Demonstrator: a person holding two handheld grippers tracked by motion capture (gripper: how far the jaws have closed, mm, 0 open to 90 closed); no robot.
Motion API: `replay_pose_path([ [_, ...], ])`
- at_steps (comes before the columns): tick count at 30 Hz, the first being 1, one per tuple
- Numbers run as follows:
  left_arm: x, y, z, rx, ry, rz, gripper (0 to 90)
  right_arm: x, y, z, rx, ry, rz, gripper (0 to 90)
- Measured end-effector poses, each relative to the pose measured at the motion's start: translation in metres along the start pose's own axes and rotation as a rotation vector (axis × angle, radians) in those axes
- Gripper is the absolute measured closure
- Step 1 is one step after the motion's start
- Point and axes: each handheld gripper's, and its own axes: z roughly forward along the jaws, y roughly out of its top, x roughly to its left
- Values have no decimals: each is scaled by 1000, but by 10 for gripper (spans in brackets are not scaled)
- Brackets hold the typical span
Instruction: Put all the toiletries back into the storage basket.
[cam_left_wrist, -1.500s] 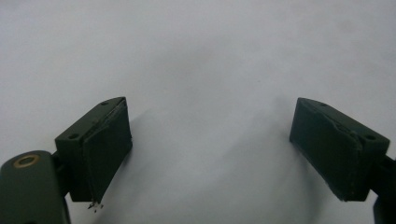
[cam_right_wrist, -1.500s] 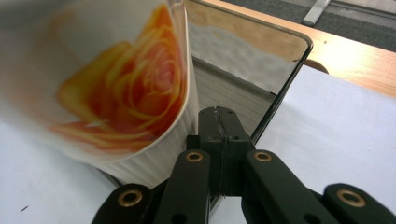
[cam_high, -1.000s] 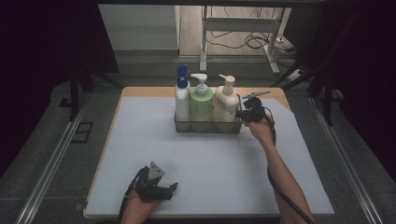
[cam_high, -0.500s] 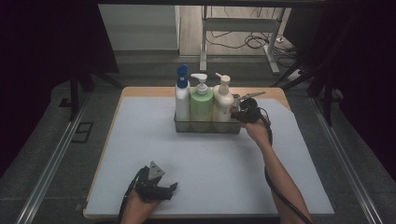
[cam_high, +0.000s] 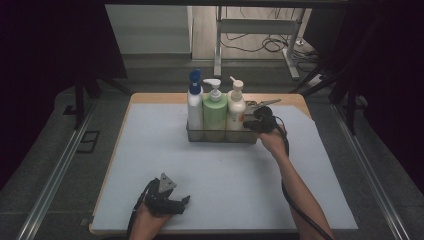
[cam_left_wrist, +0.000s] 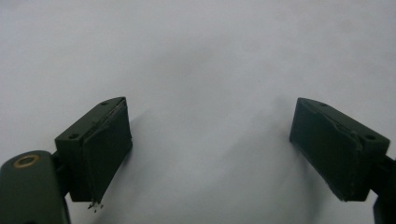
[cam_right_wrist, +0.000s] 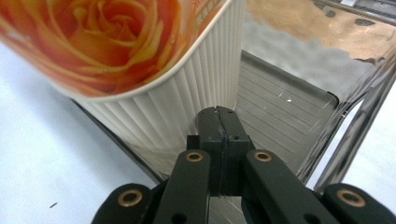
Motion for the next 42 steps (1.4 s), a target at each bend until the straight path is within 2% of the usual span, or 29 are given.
replay_pose_path([
  [13, 0, 0, 0, 0, 0, 0, 123, 6, -1, -3, 2, 4, -20, 900],
  [20, 0, 0, 0, 0, 0, 0, 123, 6, -2, -3, 2, 9, -10, 896],
  [21, 0, 0, 0, 0, 0, 0, 123, 5, -2, -3, 4, 3, -13, 858],
  [26, 0, 0, 0, 0, 0, 0, 124, 3, -1, -6, 5, 3, -11, 814],
  [33, 0, 0, 0, 0, 0, 0, 124, 4, -1, -14, 2, -14, -35, 762],
  [42, 0, 0, 0, 0, 0, 0, 124, 0, -3, -28, -11, -32, -30, 632],
])
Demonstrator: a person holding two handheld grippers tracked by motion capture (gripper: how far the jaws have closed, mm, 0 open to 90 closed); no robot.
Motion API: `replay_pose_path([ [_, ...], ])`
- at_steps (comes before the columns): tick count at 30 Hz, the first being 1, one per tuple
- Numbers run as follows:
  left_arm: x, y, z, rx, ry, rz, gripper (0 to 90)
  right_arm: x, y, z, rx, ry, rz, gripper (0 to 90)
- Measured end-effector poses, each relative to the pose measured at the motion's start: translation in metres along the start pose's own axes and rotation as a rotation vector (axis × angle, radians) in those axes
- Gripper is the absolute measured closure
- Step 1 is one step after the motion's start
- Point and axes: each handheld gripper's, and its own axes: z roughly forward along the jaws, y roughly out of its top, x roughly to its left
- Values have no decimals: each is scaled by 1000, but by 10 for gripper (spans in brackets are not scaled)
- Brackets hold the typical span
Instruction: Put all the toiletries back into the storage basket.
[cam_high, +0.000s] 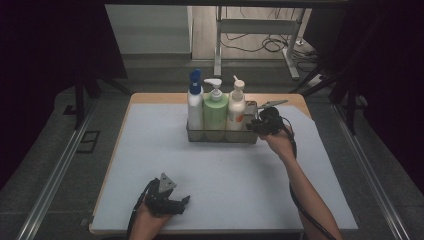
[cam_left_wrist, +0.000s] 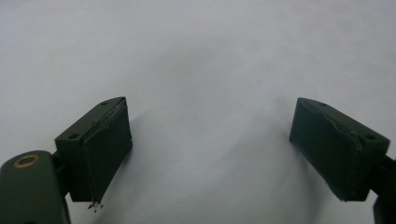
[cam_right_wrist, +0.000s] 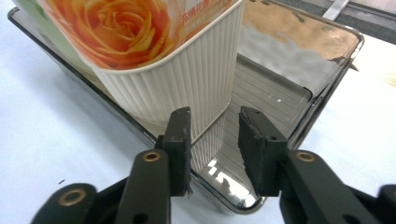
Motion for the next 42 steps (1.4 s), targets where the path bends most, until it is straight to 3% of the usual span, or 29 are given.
replay_pose_path([
  [23, 0, 0, 0, -1, 2, 0, 124, 22, -6, -18, -6, 36, -82, 321],
  [42, 0, 0, 0, -4, 2, -2, 124, 36, -20, -36, 16, 49, -135, 236],
])
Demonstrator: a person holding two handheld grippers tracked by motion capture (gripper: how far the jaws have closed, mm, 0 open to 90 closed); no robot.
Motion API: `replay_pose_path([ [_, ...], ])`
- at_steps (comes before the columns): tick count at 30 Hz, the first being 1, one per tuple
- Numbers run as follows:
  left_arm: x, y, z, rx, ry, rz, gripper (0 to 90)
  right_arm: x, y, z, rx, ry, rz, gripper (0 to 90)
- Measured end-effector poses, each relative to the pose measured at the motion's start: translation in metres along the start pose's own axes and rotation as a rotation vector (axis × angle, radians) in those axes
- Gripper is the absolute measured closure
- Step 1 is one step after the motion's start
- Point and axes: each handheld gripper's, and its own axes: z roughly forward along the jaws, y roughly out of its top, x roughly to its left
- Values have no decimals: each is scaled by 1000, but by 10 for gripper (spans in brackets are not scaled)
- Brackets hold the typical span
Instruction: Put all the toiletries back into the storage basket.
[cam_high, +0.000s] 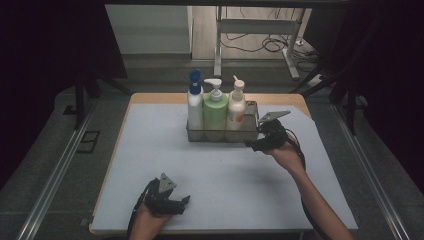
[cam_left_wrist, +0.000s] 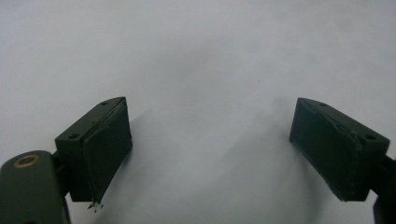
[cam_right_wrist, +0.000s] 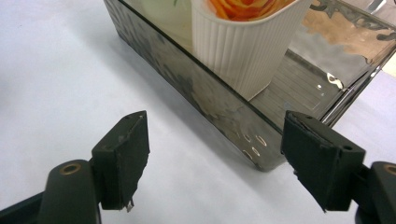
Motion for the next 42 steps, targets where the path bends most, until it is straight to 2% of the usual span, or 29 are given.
replay_pose_path([
  [7, 0, 0, 0, 0, 0, 0, 124, 10, -7, -7, 13, 28, -26, 187],
  [18, 0, 0, 0, 0, 0, 0, 124, 27, -13, -17, 26, 39, -68, 130],
  [21, 0, 0, 0, 0, 0, 0, 124, 31, -18, -22, 37, 38, -81, 74],
  [29, 0, 0, 0, 0, 0, 0, 124, 37, -29, -30, 47, 35, -99, 0],
  [36, 0, 0, 0, -1, 0, 1, 124, 40, -38, -39, 44, 22, -116, 0],
  [42, 0, 0, 0, -1, 0, 0, 124, 42, -48, -49, 25, 23, -110, 0],
])
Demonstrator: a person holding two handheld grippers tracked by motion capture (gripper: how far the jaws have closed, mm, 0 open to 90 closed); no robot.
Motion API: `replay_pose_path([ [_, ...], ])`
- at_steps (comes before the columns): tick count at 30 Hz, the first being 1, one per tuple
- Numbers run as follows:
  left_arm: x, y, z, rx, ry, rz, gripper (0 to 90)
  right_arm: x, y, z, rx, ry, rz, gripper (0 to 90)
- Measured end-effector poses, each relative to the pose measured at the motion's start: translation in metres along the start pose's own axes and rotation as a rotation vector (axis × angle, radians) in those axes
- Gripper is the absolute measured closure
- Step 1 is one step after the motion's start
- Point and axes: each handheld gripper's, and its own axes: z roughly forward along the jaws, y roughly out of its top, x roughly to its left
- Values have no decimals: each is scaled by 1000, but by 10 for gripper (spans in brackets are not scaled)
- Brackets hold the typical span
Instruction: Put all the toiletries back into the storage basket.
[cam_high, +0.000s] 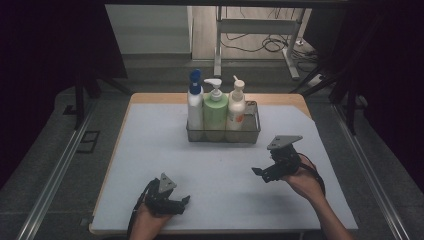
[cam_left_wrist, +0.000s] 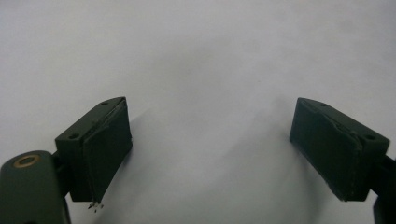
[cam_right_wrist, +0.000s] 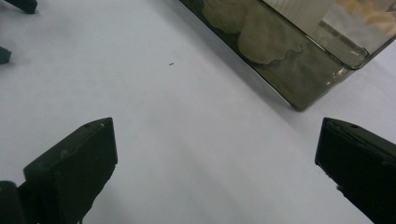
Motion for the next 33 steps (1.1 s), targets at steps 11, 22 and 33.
replay_pose_path([
  [11, 0, 0, 0, 0, 0, 2, 124, 5, -27, -5, 5, 1, 8, 0],
  [22, 0, 0, 0, 3, 1, 4, 124, 16, -54, 1, 22, 12, 33, 0],
  [33, 0, 0, 0, 3, 1, 4, 124, 24, -78, 13, 25, 6, 49, 0],
])
